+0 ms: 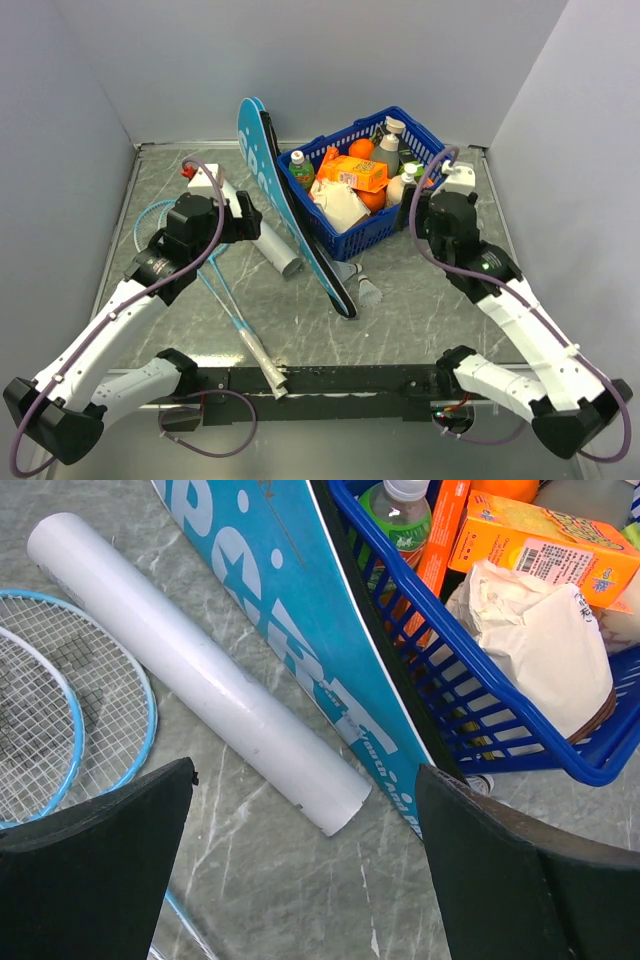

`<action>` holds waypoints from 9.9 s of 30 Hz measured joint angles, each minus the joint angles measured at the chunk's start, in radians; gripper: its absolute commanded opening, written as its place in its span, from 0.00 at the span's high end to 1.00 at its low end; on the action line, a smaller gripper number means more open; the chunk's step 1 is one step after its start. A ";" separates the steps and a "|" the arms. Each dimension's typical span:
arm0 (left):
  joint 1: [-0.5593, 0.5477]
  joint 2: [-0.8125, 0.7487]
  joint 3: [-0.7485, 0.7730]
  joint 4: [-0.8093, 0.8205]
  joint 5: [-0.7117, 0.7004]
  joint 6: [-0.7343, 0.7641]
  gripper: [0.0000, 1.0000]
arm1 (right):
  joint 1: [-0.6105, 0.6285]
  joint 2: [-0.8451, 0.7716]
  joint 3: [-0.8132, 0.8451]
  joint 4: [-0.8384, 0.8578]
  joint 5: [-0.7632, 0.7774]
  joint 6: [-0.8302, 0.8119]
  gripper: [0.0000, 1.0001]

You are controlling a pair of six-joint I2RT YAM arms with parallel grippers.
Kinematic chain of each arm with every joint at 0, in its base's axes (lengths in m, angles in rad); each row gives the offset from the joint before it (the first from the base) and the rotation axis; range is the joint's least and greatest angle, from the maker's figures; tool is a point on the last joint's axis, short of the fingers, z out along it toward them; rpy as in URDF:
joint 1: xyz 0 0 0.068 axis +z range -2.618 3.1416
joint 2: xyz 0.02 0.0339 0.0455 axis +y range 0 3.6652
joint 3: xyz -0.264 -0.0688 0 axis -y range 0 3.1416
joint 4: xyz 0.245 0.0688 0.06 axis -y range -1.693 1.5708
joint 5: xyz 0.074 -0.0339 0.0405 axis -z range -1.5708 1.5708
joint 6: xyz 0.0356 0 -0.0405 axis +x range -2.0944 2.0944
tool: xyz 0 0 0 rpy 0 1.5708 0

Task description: Pack up the badminton gear

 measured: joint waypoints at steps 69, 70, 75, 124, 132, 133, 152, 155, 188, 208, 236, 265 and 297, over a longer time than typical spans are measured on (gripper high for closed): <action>0.000 -0.038 -0.002 0.000 0.041 -0.004 0.04 | 0.149 0.758 0.511 -0.172 -0.539 -0.142 1.00; 0.000 -0.038 -0.002 0.000 0.041 -0.004 0.03 | 0.138 0.760 0.511 -0.172 -0.554 -0.132 1.00; 0.000 -0.038 -0.002 0.000 0.041 -0.004 0.03 | 0.101 0.799 0.549 -0.167 -0.591 -0.100 1.00; -0.006 -0.009 -0.018 0.016 0.109 -0.019 0.03 | -0.377 1.249 1.140 -0.298 -0.834 -0.116 1.00; -0.009 0.012 -0.018 0.016 0.110 -0.023 0.04 | -0.441 1.253 1.141 -0.310 -0.872 -0.116 1.00; -0.010 0.012 -0.018 0.015 0.110 -0.023 0.04 | -0.447 1.255 1.146 -0.314 -0.872 -0.114 1.00; -0.010 0.038 -0.018 0.014 0.106 -0.022 0.04 | -0.517 1.284 1.175 -0.269 -0.812 -0.014 0.48; -0.010 0.038 -0.018 0.014 0.093 -0.022 0.03 | -0.525 1.252 1.106 -0.217 -0.810 -0.012 0.41; 0.291 0.387 0.094 -0.106 0.006 -0.254 0.04 | 0.108 0.376 0.122 -0.043 -0.349 -0.077 0.25; 0.407 0.920 0.495 -0.166 0.198 -0.353 0.03 | 0.185 0.349 -0.089 0.051 -0.356 -0.045 0.22; 0.311 0.906 0.563 0.150 0.054 0.328 0.08 | 0.333 0.703 -0.040 0.519 -0.668 0.463 0.41; 0.308 1.174 0.558 0.374 -0.016 0.478 0.30 | 0.334 0.887 -0.027 0.646 -0.658 0.635 0.43; 0.225 1.149 0.433 0.275 -0.123 0.314 0.71 | 0.137 1.107 0.348 0.376 -0.560 0.595 0.41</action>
